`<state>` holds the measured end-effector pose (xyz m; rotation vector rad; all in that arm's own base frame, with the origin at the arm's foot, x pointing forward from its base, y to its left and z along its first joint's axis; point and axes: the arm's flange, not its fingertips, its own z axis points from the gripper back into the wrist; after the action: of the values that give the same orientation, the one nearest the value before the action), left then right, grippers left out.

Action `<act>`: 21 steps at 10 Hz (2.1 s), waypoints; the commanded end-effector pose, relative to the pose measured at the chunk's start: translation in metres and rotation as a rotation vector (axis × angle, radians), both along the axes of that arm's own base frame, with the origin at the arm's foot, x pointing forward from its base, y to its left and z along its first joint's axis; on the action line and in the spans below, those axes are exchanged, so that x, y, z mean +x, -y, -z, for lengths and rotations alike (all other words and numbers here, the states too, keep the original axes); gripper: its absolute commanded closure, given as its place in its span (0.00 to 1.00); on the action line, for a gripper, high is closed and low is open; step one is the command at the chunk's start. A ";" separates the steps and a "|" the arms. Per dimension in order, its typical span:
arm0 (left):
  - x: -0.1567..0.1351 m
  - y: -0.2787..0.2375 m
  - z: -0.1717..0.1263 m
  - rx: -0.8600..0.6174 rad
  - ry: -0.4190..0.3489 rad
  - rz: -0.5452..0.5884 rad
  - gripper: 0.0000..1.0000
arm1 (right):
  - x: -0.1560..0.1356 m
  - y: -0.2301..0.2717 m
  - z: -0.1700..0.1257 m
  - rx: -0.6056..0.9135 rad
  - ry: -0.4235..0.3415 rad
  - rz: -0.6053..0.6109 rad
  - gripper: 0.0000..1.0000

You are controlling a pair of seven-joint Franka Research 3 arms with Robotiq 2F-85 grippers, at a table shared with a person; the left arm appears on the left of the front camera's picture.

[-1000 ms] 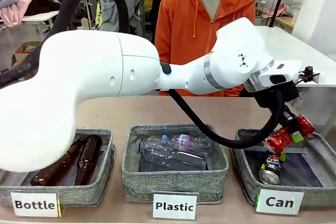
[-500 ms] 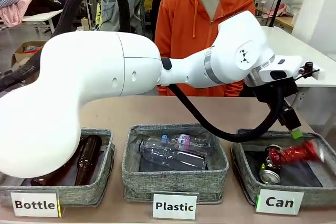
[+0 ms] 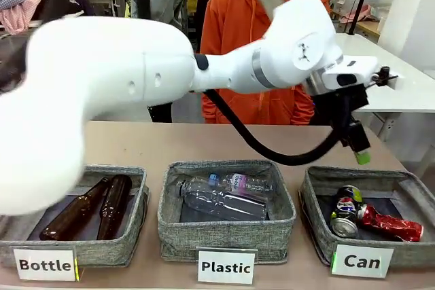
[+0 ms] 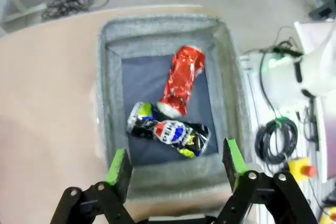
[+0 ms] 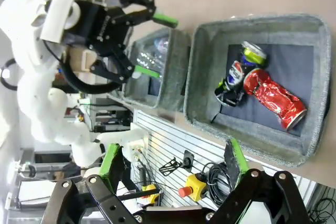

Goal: Sort the can waste into the basket.
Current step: Pick up the can waste from the table and place it in the right Fabric basket.

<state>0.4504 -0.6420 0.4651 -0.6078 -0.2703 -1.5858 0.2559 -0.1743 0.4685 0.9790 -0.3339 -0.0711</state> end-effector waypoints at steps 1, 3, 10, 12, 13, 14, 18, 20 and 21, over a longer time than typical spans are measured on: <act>-0.021 -0.078 -0.018 0.062 -0.082 0.011 0.10 | 0.040 -0.018 -0.008 -0.039 -0.014 -0.076 0.00; -0.032 -0.148 -0.024 0.043 -0.088 -0.086 0.10 | 0.084 -0.051 -0.017 -0.072 0.011 -0.175 0.00; -0.073 -0.488 -0.025 -0.577 -0.298 -0.744 0.10 | 0.236 -0.125 0.012 0.247 0.161 -0.473 0.00; -0.086 -0.570 0.004 -0.694 -0.390 -0.847 0.10 | 0.231 -0.117 0.023 0.348 0.220 -0.397 0.00; -0.084 -0.606 0.031 -0.763 -0.484 -0.927 0.10 | 0.234 -0.137 0.021 0.220 0.166 -0.448 0.00; -0.080 -0.552 -0.012 -0.651 -0.393 -0.837 0.10 | 0.234 -0.137 0.021 0.220 0.166 -0.448 0.00; -0.080 -0.552 -0.012 -0.651 -0.393 -0.837 0.10 | 0.234 -0.137 0.021 0.220 0.166 -0.448 0.00; -0.080 -0.552 -0.012 -0.651 -0.393 -0.837 0.10 | 0.234 -0.137 0.021 0.220 0.166 -0.448 0.00; -0.080 -0.552 -0.012 -0.651 -0.393 -0.837 0.10 | 0.234 -0.137 0.021 0.220 0.166 -0.448 0.00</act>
<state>0.3702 -0.0914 0.4784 -1.1024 -0.6435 -0.5438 0.4913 -0.0388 0.4441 1.2847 -0.2633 0.3963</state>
